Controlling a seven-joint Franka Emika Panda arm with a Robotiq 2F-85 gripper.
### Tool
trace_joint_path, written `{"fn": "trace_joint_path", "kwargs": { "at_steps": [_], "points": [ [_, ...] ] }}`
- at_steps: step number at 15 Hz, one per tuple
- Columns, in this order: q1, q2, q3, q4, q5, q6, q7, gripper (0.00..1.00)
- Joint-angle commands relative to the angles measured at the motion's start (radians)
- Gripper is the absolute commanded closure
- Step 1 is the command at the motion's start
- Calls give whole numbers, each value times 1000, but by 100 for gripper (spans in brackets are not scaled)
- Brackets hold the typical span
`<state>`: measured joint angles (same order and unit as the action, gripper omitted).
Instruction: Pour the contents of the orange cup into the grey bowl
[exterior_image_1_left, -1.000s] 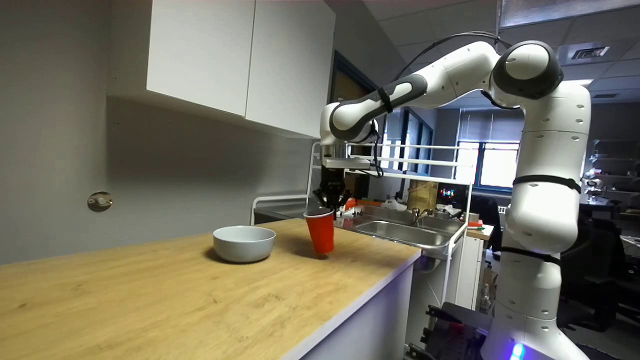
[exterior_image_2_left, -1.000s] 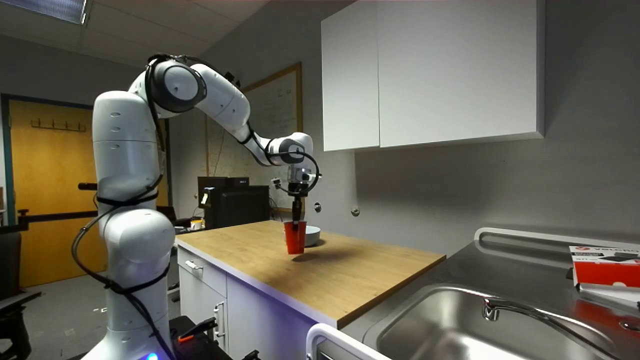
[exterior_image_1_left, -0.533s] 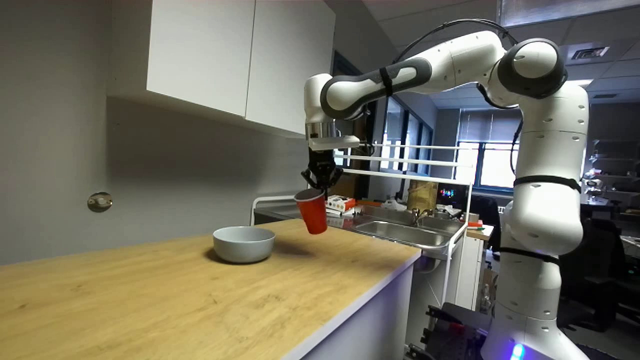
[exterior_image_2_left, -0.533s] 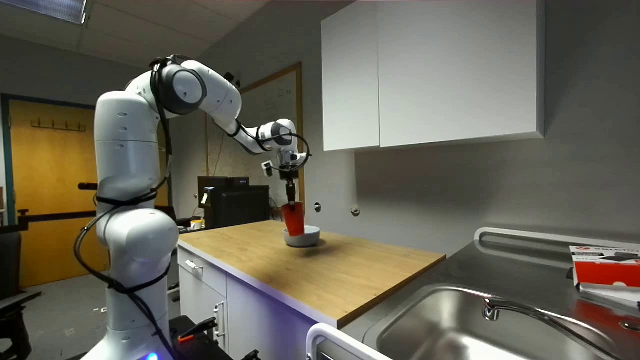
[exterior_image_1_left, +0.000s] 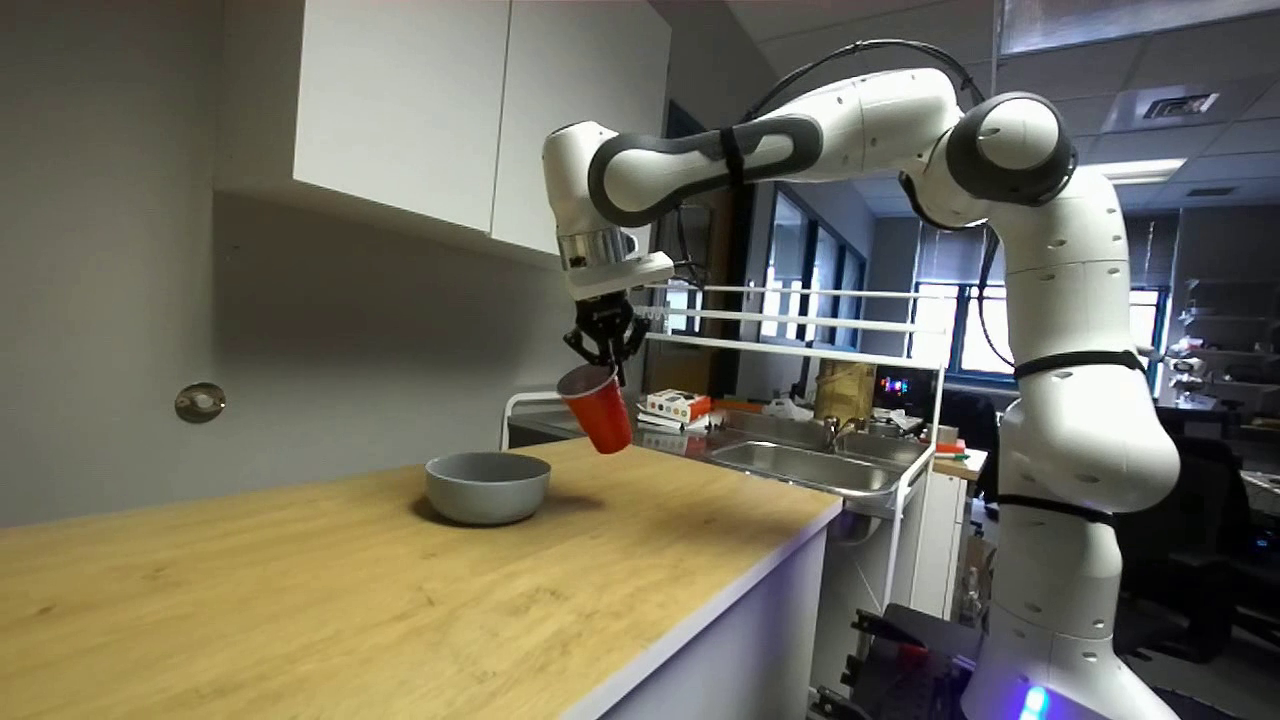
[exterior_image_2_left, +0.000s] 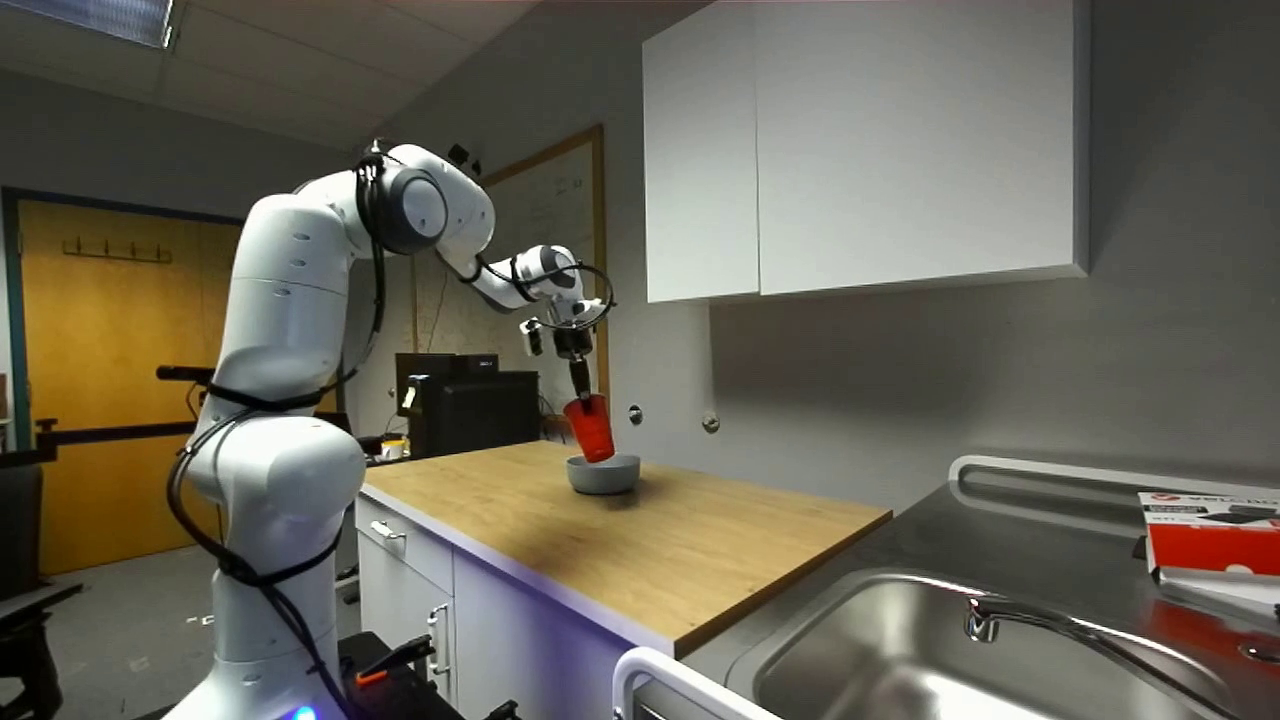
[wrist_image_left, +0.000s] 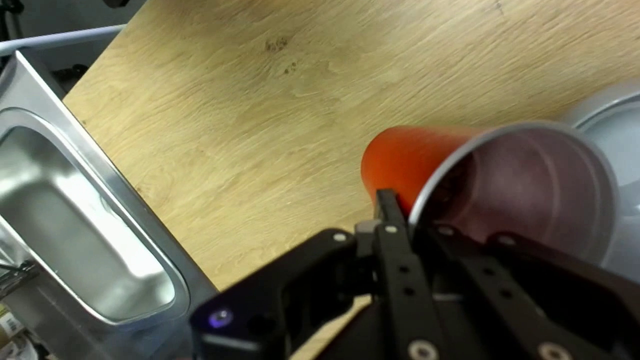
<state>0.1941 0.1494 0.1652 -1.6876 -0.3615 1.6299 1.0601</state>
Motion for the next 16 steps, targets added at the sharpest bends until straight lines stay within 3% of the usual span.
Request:
{"fn": "trace_joint_path", "kwargs": {
  "at_steps": [1, 7, 16],
  "points": [
    [67, 156, -5, 198, -95, -135, 47, 95],
    [192, 350, -49, 426, -275, -304, 49, 95],
    [328, 542, -119, 662, -562, -480, 52, 95]
  ]
}}
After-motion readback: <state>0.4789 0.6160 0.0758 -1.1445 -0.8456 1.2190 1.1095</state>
